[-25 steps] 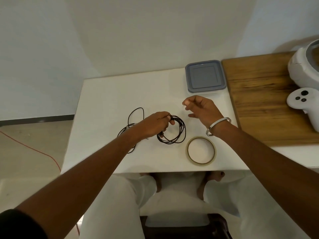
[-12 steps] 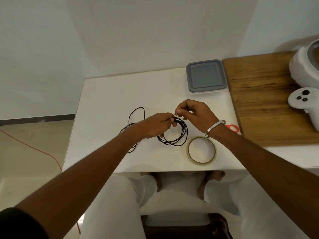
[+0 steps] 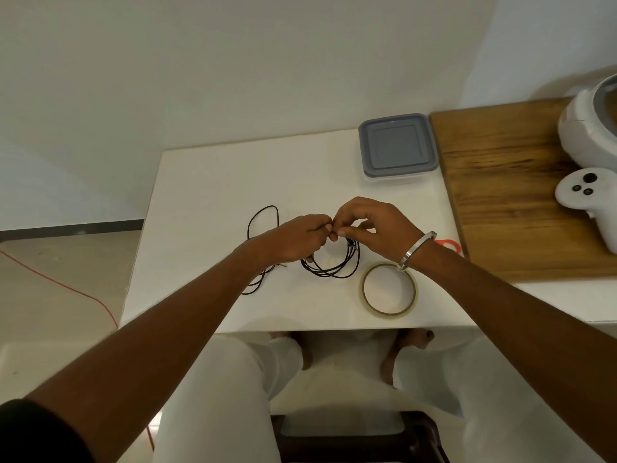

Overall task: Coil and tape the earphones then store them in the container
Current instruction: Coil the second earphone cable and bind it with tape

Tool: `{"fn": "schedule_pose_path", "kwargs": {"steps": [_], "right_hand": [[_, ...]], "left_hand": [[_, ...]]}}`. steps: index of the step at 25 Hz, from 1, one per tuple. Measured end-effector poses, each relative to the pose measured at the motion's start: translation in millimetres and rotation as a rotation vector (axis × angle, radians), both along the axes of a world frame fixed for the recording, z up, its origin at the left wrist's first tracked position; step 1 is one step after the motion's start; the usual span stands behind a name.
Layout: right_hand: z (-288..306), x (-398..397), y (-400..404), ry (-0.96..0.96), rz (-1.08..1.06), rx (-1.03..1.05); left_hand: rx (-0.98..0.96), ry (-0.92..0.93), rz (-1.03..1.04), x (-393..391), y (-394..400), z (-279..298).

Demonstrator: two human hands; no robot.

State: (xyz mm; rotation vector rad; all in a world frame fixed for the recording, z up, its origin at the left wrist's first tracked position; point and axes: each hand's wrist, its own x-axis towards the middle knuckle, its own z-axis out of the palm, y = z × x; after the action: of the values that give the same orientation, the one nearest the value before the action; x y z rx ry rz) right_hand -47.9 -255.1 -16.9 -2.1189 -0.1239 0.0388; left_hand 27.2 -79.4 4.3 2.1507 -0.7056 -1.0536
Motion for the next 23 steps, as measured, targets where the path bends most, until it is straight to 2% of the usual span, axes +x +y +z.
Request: {"fn": "schedule_pose_path", "kwargs": {"steps": [5, 13, 23], "right_hand": [[0, -2, 1, -0.017, -0.028, -0.035], [2, 0, 14, 0.145, -0.128, 0.046], [4, -1, 19, 0.2, -0.201, -0.05]], "left_hand": [[0.017, -0.034, -0.02, 0, 1, 1], [0.039, -0.095, -0.065, 0, 4, 3], [0.073, -0.158, -0.097, -3, 1, 2]]}}
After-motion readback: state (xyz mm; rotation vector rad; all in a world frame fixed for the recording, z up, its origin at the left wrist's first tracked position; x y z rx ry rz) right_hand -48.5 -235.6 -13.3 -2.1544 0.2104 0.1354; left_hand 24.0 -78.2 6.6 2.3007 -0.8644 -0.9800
